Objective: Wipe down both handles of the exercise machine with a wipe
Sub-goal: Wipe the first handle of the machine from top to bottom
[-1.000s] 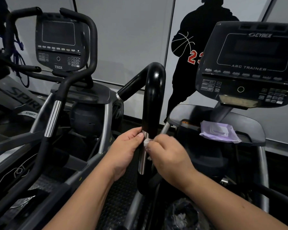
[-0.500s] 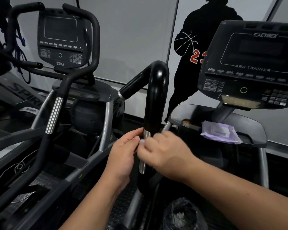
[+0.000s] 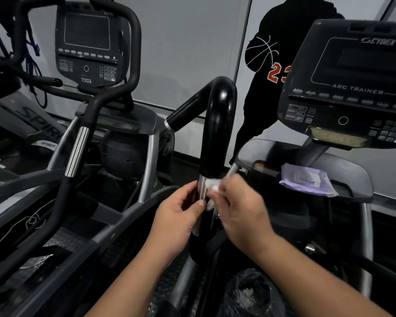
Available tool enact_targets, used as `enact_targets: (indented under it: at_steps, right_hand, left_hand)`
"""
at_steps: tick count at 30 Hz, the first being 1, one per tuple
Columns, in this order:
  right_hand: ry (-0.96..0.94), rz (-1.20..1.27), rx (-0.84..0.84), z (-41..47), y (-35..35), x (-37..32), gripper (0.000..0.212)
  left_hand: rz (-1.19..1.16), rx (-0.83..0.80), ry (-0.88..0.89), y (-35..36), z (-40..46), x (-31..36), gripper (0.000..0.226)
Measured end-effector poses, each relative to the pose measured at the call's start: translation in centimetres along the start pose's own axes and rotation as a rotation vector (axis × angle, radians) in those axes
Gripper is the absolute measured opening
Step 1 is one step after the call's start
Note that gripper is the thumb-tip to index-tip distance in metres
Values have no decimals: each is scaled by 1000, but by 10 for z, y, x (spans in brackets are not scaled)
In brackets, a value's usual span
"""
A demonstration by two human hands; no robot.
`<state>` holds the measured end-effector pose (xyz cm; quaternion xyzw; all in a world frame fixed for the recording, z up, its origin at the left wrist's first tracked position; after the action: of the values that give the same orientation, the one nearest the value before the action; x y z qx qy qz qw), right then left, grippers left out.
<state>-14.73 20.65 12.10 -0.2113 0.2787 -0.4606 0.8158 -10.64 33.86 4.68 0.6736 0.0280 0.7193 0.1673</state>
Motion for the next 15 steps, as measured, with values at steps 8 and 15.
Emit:
enact_targets:
  at_steps: [8,15]
  right_hand:
    - [508,377,26,-11,6,32,22]
    - [634,527,16,4,7,42,26]
  left_hand:
    - [60,24,56,0,3,2,40]
    - [57,20,73,4,3,4,38]
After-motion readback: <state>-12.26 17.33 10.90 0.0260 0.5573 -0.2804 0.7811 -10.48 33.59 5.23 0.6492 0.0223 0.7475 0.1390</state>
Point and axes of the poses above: each hand's wrist, its own z-axis towards the middle knuckle, its own y-axis out of the palm, x = y × z, the point moved 9 cm from there along z, towards the middle knuckle, and after that the axes turned 11 degrees about -z, right-handed, at the moved point
